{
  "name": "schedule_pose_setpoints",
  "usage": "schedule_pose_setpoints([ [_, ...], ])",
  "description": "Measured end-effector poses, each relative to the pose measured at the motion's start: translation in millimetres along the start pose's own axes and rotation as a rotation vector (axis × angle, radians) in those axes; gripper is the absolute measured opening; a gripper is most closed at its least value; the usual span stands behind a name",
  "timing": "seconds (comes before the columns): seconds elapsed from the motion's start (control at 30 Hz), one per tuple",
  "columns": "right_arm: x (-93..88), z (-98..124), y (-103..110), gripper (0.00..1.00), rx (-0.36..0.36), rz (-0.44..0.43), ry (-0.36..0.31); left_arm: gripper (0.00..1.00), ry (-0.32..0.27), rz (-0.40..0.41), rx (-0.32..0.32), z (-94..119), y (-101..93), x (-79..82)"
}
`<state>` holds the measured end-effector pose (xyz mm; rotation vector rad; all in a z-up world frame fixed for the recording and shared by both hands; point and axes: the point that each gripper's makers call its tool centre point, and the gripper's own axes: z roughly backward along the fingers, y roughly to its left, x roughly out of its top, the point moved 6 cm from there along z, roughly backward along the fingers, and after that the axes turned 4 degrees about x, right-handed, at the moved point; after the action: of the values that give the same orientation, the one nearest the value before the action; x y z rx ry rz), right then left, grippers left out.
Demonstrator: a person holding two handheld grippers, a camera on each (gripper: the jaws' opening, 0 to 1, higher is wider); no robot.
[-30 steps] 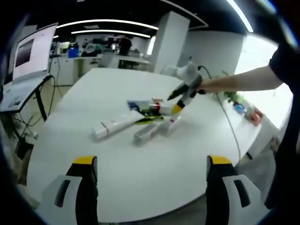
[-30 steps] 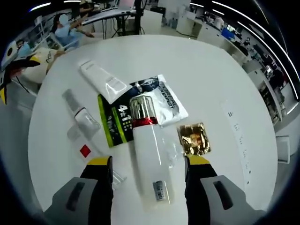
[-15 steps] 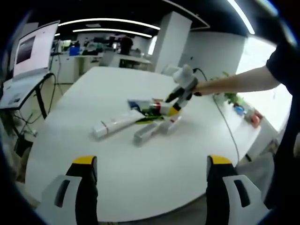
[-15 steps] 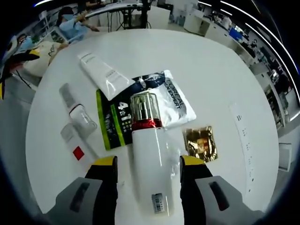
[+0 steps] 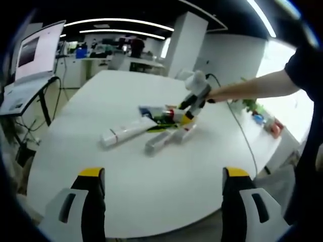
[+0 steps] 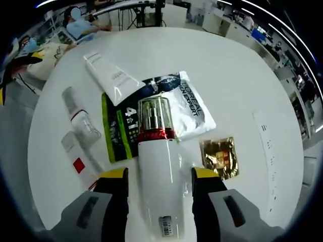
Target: Arrange the skincare products in the storage area until every visible bottle or jar stands upright without overlapping.
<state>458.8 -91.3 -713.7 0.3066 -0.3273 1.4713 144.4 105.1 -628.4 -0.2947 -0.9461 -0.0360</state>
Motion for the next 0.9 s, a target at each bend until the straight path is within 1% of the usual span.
schedule_pose_setpoints([
  [0.1, -2.5, -2, 0, 0.49, 0.025, 0.0, -0.006, 0.88, 0.001, 0.003, 0.002, 0, 0.6, -0.6],
  [0.43, -2.4, -2, -8, 0.42, 0.04, 0.007, 0.007, 0.87, 0.005, 0.007, 0.01, -1, 6.8, -3.2],
  [0.5, -3.0, -2, -9, 0.42, 0.045, -0.003, 0.006, 0.87, 0.006, 0.008, 0.012, -1, 8.3, -3.8],
  [0.6, -3.3, -2, -8, 0.42, 0.044, 0.009, 0.008, 0.87, 0.006, 0.009, 0.013, -1, 10.4, -4.7],
  [0.67, -2.5, 0, -4, 0.41, 0.041, 0.023, 0.012, 0.87, 0.008, 0.008, 0.013, -2, 11.5, -5.3],
  [0.73, -1.1, 0, -1, 0.38, 0.048, 0.062, 0.011, 0.86, 0.009, 0.007, 0.014, -2, 12.3, -5.8],
  [0.8, 0.7, -2, -7, 0.35, 0.05, 0.091, 0.014, 0.86, 0.011, 0.006, 0.015, -2, 13.4, -6.5],
  [0.87, 0.2, -5, -3, 0.32, 0.056, 0.124, 0.015, 0.86, 0.012, 0.006, 0.014, -2, 14.1, -7.0],
  [0.9, 3.1, -3, -2, 0.31, 0.058, 0.143, 0.018, 0.86, 0.013, 0.006, 0.014, -2, 14.5, -7.3],
])
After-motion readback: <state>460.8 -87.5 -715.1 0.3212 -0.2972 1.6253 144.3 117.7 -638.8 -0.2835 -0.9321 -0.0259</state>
